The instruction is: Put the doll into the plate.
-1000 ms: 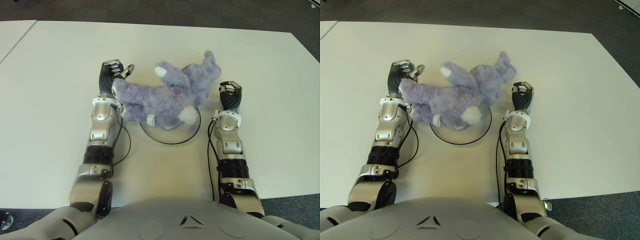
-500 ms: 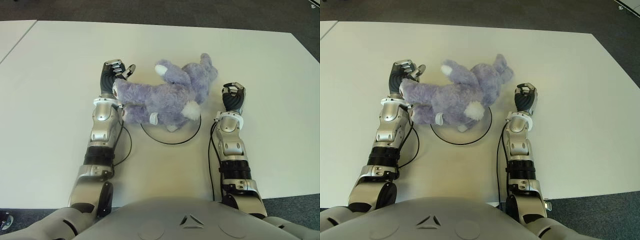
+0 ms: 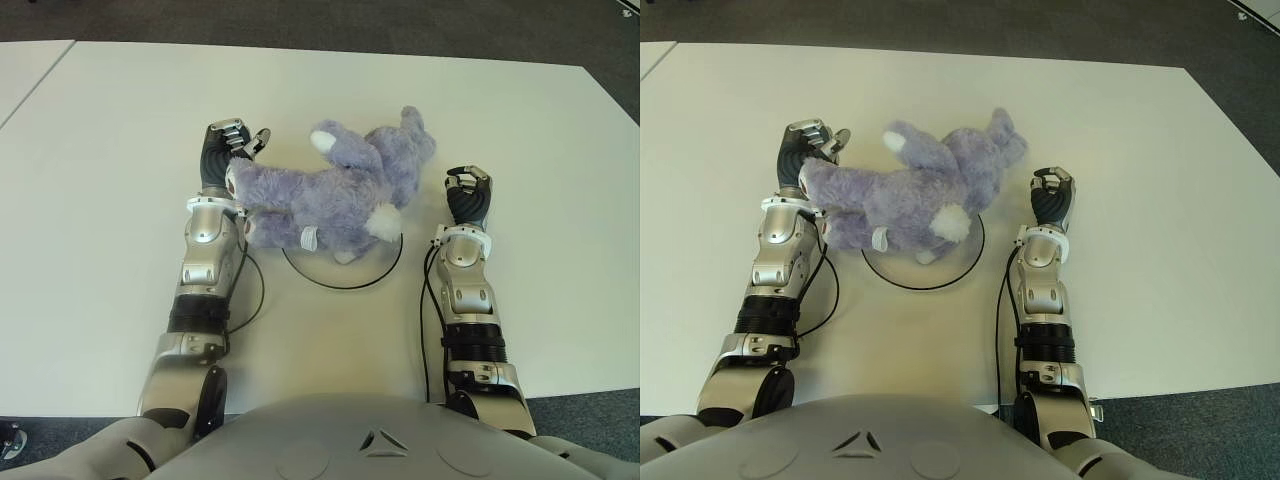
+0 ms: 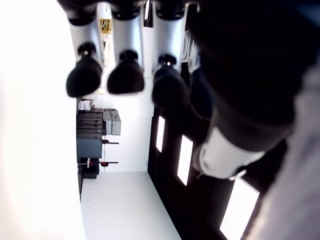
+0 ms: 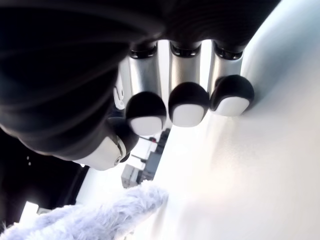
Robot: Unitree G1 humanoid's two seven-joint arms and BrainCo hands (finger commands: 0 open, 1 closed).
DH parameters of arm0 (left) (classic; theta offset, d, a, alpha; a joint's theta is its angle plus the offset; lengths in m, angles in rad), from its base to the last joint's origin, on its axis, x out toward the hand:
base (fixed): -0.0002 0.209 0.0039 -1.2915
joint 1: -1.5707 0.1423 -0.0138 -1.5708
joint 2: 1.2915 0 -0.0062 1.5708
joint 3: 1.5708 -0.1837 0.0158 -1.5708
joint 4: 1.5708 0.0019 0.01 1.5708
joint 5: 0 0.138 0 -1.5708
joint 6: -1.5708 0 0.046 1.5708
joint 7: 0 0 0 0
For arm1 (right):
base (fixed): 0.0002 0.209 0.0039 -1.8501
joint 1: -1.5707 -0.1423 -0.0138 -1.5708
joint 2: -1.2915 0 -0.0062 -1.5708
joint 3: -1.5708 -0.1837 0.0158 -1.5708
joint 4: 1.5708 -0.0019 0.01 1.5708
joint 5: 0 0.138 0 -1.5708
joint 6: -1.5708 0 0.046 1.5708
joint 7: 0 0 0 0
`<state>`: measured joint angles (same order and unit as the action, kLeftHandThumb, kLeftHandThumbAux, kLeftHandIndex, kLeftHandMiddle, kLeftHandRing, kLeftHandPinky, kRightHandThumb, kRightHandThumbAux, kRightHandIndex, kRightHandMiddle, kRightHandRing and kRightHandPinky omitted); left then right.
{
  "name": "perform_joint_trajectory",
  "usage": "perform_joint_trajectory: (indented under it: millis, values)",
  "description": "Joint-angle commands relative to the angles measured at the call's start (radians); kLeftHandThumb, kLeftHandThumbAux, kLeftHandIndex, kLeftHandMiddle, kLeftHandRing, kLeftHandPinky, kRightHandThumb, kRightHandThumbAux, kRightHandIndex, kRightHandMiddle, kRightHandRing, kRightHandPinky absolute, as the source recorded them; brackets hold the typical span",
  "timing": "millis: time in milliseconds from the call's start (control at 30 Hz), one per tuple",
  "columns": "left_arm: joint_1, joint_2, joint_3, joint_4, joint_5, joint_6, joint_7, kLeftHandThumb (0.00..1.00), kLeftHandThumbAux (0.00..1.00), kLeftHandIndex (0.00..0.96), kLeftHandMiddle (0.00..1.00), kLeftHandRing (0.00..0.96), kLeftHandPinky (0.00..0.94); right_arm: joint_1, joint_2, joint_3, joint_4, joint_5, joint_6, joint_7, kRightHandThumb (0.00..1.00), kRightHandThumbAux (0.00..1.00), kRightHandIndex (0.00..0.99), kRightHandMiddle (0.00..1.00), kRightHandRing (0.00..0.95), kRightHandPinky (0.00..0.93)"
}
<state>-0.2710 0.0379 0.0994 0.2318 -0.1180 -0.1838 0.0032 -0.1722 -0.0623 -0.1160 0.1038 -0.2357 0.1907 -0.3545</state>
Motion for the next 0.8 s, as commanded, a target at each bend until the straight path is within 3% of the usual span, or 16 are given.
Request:
perform_joint_trajectory:
  millis: [33, 300, 800]
  values:
    - [0.065, -0.021, -0.005, 0.007, -0.011, 0.015, -0.017, 0.274, 0.815, 0.738, 0.821, 0.821, 0.76, 0.089, 0.014, -0.027, 0.03, 0.093, 0.001, 0.088, 0.71, 0.716, 0.439, 0.903, 0.887, 0.867]
    - [0.08, -0.024, -0.003, 0.001, -0.017, 0.018, -0.023, 0.288, 0.811, 0.738, 0.825, 0.823, 0.781, 0.1, 0.017, -0.074, 0.001, 0.251, 0.011, 0.234, 0.706, 0.719, 0.44, 0.865, 0.857, 0.82]
    - [0.098, -0.032, 0.003, -0.028, -0.049, 0.082, -0.011, 0.354, 0.78, 0.739, 0.827, 0.822, 0.777, 0.105, 0.044, -0.149, -0.041, 0.498, 0.075, 0.386, 0.7, 0.721, 0.44, 0.824, 0.812, 0.807]
